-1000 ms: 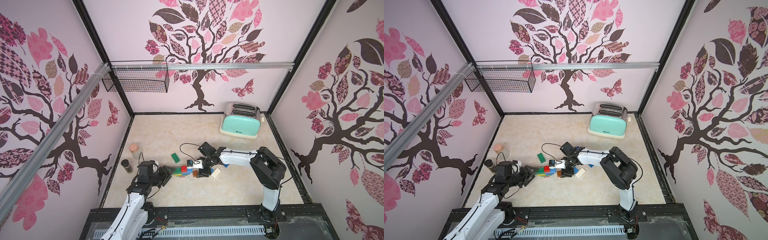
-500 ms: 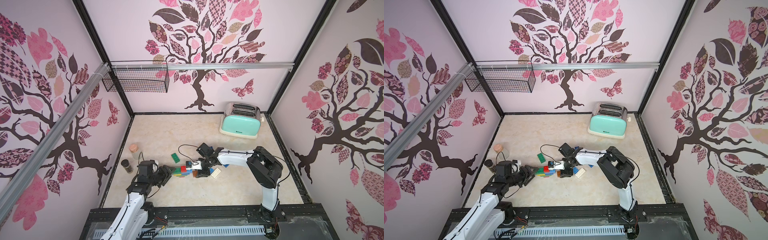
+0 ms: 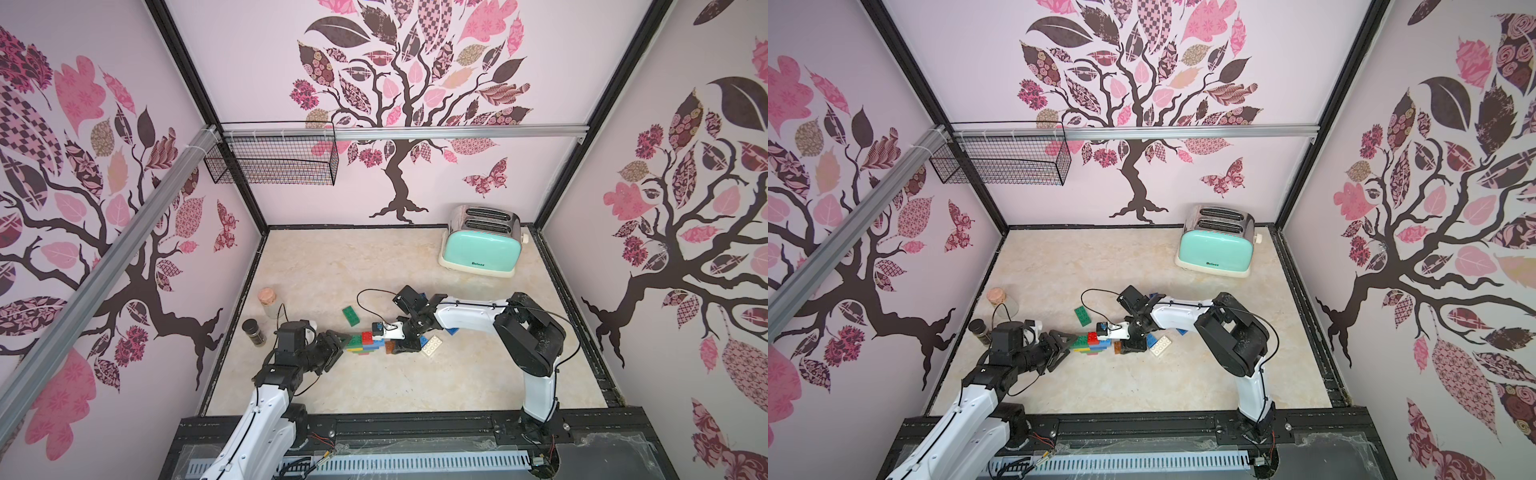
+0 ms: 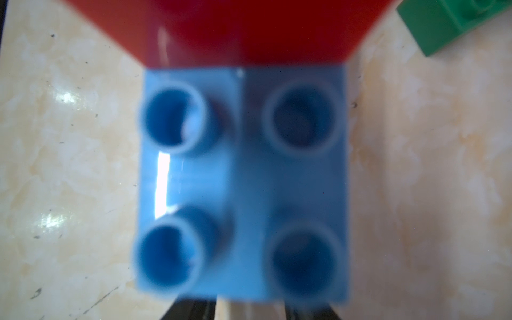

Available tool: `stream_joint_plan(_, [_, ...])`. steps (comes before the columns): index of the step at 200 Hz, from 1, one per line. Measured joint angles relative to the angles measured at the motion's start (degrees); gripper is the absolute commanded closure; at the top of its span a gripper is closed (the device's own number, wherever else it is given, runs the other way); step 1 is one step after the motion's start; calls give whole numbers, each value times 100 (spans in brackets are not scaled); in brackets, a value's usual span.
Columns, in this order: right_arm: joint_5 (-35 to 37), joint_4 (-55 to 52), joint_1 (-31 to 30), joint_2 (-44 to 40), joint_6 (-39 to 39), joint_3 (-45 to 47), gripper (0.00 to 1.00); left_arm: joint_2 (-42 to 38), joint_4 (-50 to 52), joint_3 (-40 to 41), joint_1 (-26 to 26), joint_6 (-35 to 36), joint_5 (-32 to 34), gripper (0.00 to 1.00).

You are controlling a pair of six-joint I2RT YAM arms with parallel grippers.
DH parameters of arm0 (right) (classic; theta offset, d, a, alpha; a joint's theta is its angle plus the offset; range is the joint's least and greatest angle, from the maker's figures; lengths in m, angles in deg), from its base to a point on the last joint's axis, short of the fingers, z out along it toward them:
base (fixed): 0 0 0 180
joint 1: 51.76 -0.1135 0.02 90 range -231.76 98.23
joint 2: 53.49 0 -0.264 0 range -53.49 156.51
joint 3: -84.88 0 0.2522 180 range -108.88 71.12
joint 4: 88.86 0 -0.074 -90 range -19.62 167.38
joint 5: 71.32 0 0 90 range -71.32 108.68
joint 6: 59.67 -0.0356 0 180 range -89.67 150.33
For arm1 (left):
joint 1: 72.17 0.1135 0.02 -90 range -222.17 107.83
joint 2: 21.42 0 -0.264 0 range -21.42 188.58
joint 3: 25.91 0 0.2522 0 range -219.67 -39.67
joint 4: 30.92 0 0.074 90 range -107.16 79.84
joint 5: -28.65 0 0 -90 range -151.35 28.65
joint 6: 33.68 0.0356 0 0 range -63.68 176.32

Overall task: Assemble a heart with lego
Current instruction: Pick up the lego brick from the center of the board.

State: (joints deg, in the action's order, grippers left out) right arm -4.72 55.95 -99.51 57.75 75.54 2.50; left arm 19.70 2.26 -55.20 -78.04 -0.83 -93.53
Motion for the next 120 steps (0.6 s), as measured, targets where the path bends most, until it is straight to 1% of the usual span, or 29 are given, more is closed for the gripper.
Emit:
stream_joint_plan(70, [-17,-42,199,-203,-9,9,63,-17,11,0,11,0,2,40])
stream_joint_plan(100, [170,-28,302,-186,-59,-7,62,-48,37,0,11,0,2,40])
stream_joint_plan(120, [273,-57,330,-31,-138,-162,61,-48,42,0,11,0,4,40])
